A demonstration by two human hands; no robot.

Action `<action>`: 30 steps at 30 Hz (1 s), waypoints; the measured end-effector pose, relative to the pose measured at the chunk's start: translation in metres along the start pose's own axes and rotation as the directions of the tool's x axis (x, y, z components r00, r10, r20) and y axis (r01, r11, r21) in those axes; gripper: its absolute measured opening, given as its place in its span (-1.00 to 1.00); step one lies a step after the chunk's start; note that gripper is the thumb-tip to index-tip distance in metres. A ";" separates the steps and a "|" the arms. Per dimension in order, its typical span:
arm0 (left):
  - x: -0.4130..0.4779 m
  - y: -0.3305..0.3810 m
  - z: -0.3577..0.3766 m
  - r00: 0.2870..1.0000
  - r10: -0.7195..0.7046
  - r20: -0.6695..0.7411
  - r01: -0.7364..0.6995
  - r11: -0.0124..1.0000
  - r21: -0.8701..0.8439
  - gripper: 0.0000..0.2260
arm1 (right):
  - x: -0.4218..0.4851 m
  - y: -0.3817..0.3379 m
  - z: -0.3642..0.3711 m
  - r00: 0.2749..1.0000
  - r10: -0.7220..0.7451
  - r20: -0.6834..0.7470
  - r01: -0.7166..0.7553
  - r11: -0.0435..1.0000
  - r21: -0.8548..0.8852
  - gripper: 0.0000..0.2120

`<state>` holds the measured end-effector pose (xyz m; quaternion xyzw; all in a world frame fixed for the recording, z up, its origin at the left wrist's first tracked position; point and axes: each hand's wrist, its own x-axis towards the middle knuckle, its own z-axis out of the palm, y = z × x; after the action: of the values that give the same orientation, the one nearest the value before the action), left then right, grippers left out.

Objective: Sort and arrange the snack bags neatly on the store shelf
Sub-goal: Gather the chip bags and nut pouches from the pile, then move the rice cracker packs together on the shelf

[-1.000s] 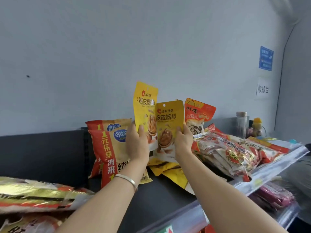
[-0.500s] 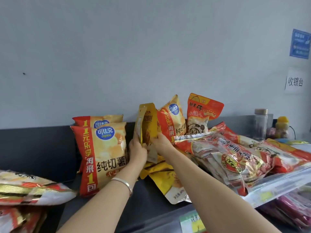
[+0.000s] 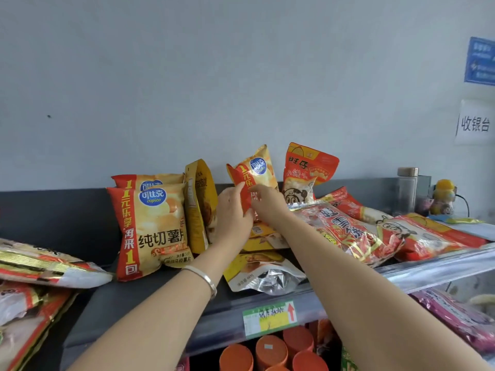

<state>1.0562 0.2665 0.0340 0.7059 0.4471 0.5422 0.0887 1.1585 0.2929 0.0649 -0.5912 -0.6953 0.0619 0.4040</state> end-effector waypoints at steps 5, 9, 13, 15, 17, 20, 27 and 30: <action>-0.011 0.018 0.036 0.885 -0.304 0.353 0.386 0.902 -0.192 -0.60 | -0.017 0.042 -0.054 0.989 0.074 -0.125 -0.096 0.978 -0.184 -0.62; -0.017 0.034 0.064 0.767 -0.442 0.465 0.633 0.640 -0.435 -0.63 | -0.034 0.079 -0.083 0.927 0.318 -0.197 -0.370 0.862 -0.348 -0.59; -0.023 0.054 0.083 0.615 -0.570 0.544 0.786 0.391 -0.478 -0.62 | -0.044 0.106 -0.081 0.898 0.440 -0.026 -0.430 0.864 -0.263 -0.52; -0.026 0.060 0.094 0.533 -0.624 0.572 0.844 0.336 -0.419 -0.38 | -0.047 0.112 -0.075 0.901 0.433 -0.015 -0.425 0.876 -0.230 -0.52; -0.029 0.071 0.098 0.466 -0.670 0.578 0.880 0.284 -0.380 -0.13 | -0.048 0.115 -0.074 0.900 0.434 -0.035 -0.430 0.875 -0.221 -0.53; -0.034 0.082 0.101 0.541 -0.677 0.499 0.822 0.298 -0.485 -0.18 | -0.049 0.121 -0.077 0.899 0.437 -0.015 -0.433 0.885 -0.168 -0.53; -0.027 0.084 0.083 0.842 -0.460 0.281 0.512 0.519 -0.684 -0.25 | -0.066 0.112 -0.100 0.804 0.522 -0.286 -0.514 0.851 0.109 -0.49; -0.017 0.087 0.052 0.909 -0.360 0.210 0.393 0.572 -0.720 -0.35 | -0.066 0.100 -0.099 0.773 0.578 -0.261 -0.513 0.812 0.278 -0.32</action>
<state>1.1466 0.2225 0.0546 0.5049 0.3215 0.6315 0.4929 1.2969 0.2262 0.0425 -0.7280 -0.4051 0.1420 0.5346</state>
